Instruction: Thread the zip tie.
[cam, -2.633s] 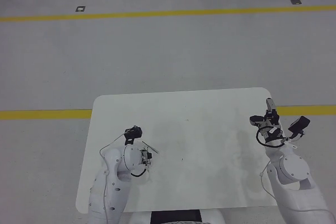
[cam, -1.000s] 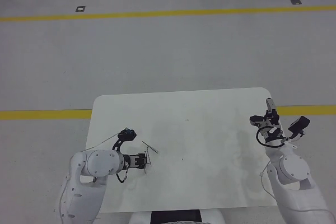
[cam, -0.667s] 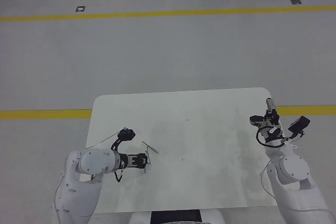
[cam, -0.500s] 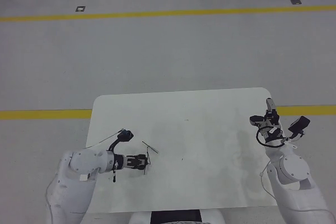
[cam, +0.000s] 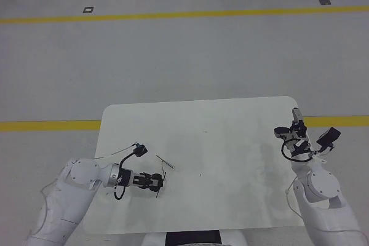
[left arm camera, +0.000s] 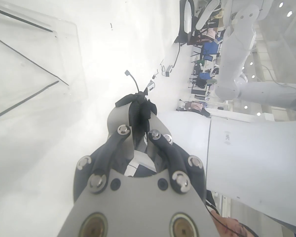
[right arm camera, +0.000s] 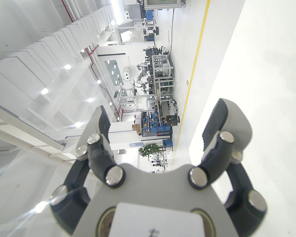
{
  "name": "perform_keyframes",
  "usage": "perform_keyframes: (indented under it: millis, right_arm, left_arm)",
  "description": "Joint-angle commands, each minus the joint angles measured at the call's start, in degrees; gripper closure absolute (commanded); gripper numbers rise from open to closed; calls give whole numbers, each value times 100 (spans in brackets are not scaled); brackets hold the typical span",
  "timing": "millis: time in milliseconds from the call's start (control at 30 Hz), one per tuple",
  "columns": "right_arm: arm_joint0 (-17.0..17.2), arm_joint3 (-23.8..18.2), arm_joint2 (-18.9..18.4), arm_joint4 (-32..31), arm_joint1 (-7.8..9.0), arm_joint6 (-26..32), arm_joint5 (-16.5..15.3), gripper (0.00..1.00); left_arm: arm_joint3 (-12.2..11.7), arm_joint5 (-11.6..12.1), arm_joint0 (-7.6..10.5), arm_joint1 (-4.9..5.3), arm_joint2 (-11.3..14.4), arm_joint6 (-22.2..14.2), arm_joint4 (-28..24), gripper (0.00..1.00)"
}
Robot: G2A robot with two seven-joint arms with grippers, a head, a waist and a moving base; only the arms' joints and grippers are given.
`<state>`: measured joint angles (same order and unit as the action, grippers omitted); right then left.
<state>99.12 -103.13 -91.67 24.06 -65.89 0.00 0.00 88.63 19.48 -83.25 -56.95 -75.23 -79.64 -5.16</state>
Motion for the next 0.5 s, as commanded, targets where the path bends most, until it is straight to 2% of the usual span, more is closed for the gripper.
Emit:
perform_keyframes:
  millis: [0, 100, 200, 467]
  right_arm:
    - [0, 0, 0, 0, 0, 0, 0, 0]
    - [0, 0, 0, 0, 0, 0, 0, 0]
    - [0, 0, 0, 0, 0, 0, 0, 0]
    - [0, 0, 0, 0, 0, 0, 0, 0]
  left_arm:
    - [-24, 0, 105, 173, 160, 0, -348, 100]
    - [-59, 0, 229, 407, 352, 0, -645, 100]
    - [48, 0, 327, 603, 545, 0, -867, 100]
    - [48, 0, 327, 603, 545, 0, -867, 100]
